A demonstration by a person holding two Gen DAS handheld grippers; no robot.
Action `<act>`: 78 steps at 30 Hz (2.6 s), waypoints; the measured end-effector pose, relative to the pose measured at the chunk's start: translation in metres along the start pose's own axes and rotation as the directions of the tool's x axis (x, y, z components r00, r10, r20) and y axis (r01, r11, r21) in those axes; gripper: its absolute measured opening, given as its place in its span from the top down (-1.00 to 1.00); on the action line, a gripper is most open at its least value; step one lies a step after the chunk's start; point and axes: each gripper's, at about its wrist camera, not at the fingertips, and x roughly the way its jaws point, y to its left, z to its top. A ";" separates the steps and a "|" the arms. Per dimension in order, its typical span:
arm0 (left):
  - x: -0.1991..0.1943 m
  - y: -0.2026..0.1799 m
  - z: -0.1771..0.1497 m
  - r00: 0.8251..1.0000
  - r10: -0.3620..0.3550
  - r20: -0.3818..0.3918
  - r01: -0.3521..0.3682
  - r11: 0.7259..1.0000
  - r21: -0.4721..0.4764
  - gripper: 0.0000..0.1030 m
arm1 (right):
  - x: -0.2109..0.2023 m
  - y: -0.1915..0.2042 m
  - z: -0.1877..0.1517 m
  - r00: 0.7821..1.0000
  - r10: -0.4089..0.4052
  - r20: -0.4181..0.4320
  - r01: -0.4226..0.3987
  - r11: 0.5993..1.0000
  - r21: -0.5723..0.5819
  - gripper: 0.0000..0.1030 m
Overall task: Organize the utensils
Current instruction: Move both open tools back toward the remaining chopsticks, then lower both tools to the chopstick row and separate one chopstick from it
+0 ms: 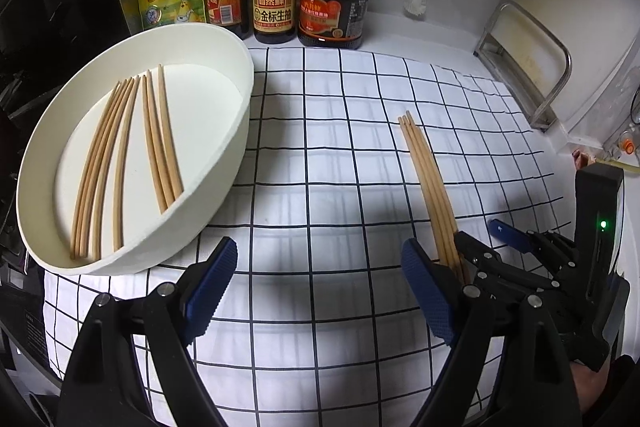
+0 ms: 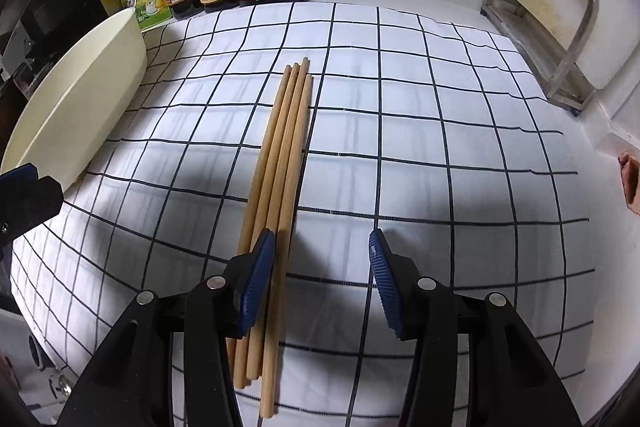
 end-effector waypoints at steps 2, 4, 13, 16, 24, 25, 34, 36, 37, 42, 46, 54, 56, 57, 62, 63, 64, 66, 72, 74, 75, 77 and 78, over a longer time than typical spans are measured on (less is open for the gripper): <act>0.002 -0.001 0.000 1.000 0.005 -0.005 -0.005 1.000 0.002 -0.60 | 0.001 -0.001 0.001 1.000 -0.001 0.002 0.001 1.000 -0.004 0.08; 0.005 -0.003 0.000 1.000 0.006 -0.008 -0.006 1.000 0.003 -0.60 | 0.001 -0.003 0.001 1.000 0.002 0.003 -0.002 1.000 -0.009 0.08; 0.014 -0.019 0.001 1.000 -0.007 -0.018 0.008 0.999 0.031 -0.60 | 0.003 -0.007 -0.006 1.000 -0.006 0.005 0.006 1.000 -0.023 0.09; 0.019 -0.025 0.000 0.999 -0.020 -0.027 0.021 0.999 0.030 -0.60 | 0.003 -0.014 -0.006 1.000 -0.010 0.014 0.010 1.000 -0.016 0.08; 0.035 -0.048 0.000 0.998 -0.046 -0.034 0.047 0.998 0.050 -0.60 | 0.001 -0.044 -0.007 0.999 -0.036 0.027 0.035 0.999 0.024 0.08; 0.037 -0.051 0.000 0.998 -0.052 -0.036 0.054 0.997 0.050 -0.60 | 0.001 -0.046 -0.008 0.999 -0.039 0.028 0.038 0.999 0.028 0.09; 0.059 -0.066 -0.003 0.997 -0.042 -0.071 0.046 0.997 0.058 -0.60 | -0.007 -0.061 -0.014 0.999 -0.025 0.040 0.023 0.999 0.037 0.09; 0.062 -0.067 -0.003 0.996 -0.038 -0.075 0.042 0.997 0.061 -0.60 | -0.005 -0.060 -0.014 0.999 -0.032 0.034 0.031 0.999 0.029 0.09; 0.064 -0.068 -0.004 0.996 -0.035 -0.078 0.040 0.997 0.061 -0.60 | -0.004 -0.061 -0.014 0.999 -0.034 0.035 0.033 0.999 0.030 0.08; 0.071 -0.070 -0.005 0.996 -0.015 -0.086 0.020 0.998 0.063 -0.60 | -0.005 -0.063 -0.015 0.999 -0.023 0.042 0.022 0.999 0.044 0.09; 0.078 -0.070 -0.006 0.994 -0.002 -0.106 0.009 0.998 0.065 -0.60 | -0.006 -0.063 -0.014 0.999 -0.026 0.045 0.024 0.999 0.042 0.08; 0.084 -0.071 -0.004 0.994 0.016 -0.108 -0.009 0.998 0.060 -0.60 | -0.007 -0.063 -0.013 0.999 -0.024 0.046 0.022 0.999 0.034 0.09; 0.085 -0.073 -0.003 0.993 0.037 -0.108 -0.030 0.997 0.067 -0.60 | -0.007 -0.062 -0.013 0.999 -0.019 0.047 0.018 0.999 0.031 0.09; 0.086 -0.073 -0.003 0.993 0.047 -0.108 -0.039 0.997 0.068 -0.60 | -0.007 -0.061 -0.013 0.999 -0.020 0.047 0.019 0.999 0.028 0.09; 0.088 -0.070 0.000 0.992 0.070 -0.104 -0.064 0.996 0.058 -0.62 | -0.003 -0.055 -0.013 0.999 -0.033 0.039 0.034 0.999 -0.011 0.09; 0.089 -0.069 0.001 0.992 0.073 -0.105 -0.067 0.996 0.055 -0.63 | -0.002 -0.054 -0.013 0.999 -0.033 0.037 0.033 0.999 -0.018 0.09; 0.090 -0.068 0.002 0.991 0.081 -0.105 -0.076 0.996 0.051 -0.67 | -0.001 -0.053 -0.013 0.999 -0.034 0.036 0.035 0.999 -0.026 0.09; 0.091 -0.067 0.004 0.990 0.088 -0.106 -0.084 0.995 0.046 -0.70 | -0.001 -0.052 -0.012 0.999 -0.031 0.038 0.033 0.999 -0.040 0.09; 0.094 -0.064 0.010 0.992 0.089 -0.093 -0.085 0.996 0.041 -0.60 | 0.001 -0.050 -0.010 0.999 -0.021 0.042 0.023 0.998 -0.066 0.09; 0.094 -0.065 0.010 0.993 0.080 -0.088 -0.077 0.996 0.045 -0.49 | 0.001 -0.050 -0.008 0.999 -0.016 0.037 0.019 0.998 -0.068 0.10; 0.094 -0.066 0.011 0.993 0.076 -0.086 -0.072 0.996 0.048 -0.46 | 0.001 -0.050 -0.008 0.999 -0.015 0.034 0.017 0.998 -0.067 0.11; 0.092 -0.071 0.011 0.994 0.069 -0.080 -0.064 0.996 0.064 -0.22 | 0.001 -0.048 -0.007 0.999 -0.011 0.034 0.013 0.997 -0.075 0.21; 0.091 -0.073 0.011 0.995 0.063 -0.078 -0.057 0.996 0.074 -0.15 | 0.001 -0.047 -0.007 0.999 -0.009 0.035 0.012 0.997 -0.080 0.28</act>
